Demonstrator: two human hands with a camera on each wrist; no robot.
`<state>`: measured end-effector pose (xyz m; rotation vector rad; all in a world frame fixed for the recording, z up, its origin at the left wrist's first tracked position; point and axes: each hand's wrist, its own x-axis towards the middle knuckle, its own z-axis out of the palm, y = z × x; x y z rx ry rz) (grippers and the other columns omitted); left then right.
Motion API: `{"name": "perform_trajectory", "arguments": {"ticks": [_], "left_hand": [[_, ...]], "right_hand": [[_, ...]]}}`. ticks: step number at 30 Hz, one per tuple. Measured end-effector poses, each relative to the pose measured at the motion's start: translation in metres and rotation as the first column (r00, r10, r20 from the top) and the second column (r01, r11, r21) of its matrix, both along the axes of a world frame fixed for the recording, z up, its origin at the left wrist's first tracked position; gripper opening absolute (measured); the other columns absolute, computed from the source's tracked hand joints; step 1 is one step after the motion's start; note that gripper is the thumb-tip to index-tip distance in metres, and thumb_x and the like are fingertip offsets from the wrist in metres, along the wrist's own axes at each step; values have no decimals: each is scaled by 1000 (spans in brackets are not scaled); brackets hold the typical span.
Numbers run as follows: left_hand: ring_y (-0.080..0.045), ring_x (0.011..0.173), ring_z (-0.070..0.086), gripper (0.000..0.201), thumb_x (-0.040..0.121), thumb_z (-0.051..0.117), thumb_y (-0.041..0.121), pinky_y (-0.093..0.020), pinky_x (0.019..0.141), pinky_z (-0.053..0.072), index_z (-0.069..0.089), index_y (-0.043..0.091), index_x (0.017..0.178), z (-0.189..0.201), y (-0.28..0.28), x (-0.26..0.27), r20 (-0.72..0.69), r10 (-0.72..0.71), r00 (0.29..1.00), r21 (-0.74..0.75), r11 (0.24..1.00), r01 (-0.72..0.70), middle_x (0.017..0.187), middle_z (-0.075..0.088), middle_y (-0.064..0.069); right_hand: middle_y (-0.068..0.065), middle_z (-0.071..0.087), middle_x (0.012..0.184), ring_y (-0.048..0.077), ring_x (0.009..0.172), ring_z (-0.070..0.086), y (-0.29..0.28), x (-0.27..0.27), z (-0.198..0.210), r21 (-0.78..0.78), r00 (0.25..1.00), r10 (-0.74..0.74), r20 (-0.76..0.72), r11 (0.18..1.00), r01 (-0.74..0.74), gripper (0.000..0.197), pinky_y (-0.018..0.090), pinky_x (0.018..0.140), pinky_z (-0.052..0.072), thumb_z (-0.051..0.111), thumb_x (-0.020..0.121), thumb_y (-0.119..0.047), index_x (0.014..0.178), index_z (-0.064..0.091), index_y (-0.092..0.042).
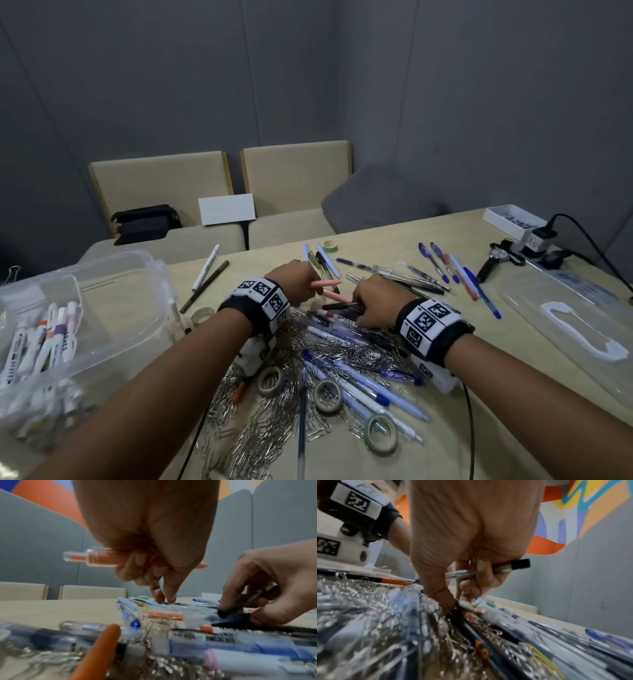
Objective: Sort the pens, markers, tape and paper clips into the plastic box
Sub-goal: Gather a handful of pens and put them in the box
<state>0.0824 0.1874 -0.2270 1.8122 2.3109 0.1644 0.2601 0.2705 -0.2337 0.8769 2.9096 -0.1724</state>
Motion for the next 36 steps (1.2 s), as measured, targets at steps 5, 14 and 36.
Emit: {"name": "perform_trajectory", "arguments": {"ticks": [5,14,36], "left_hand": [[-24,87,65,19,89,60,12,-29,72,47,74,14,102,2,11,3,44,19,999,48,999,-21,95,71,-8],[-23,88,65,20,91,61,20,-34,80,52,75,18,104,-2,32,12,27,-98,995,-11,995,99,98,72,-8],[-33,98,62,31,91,47,8,-39,80,51,62,16,117,-10,61,-8,-59,125,990,63,991,-121,114,62,-15]], "right_hand": [[6,70,84,17,71,64,5,13,6,-78,996,-5,-91,997,-2,17,29,59,56,67,81,-20,93,75,-11],[3,64,84,21,75,59,57,58,47,-113,951,-234,-204,970,214,18,35,72,49,52,88,-35,90,63,-20],[8,63,76,24,69,64,67,41,-1,-172,958,-273,-86,951,256,11,37,63,54,58,80,-19,73,62,-12]]}}
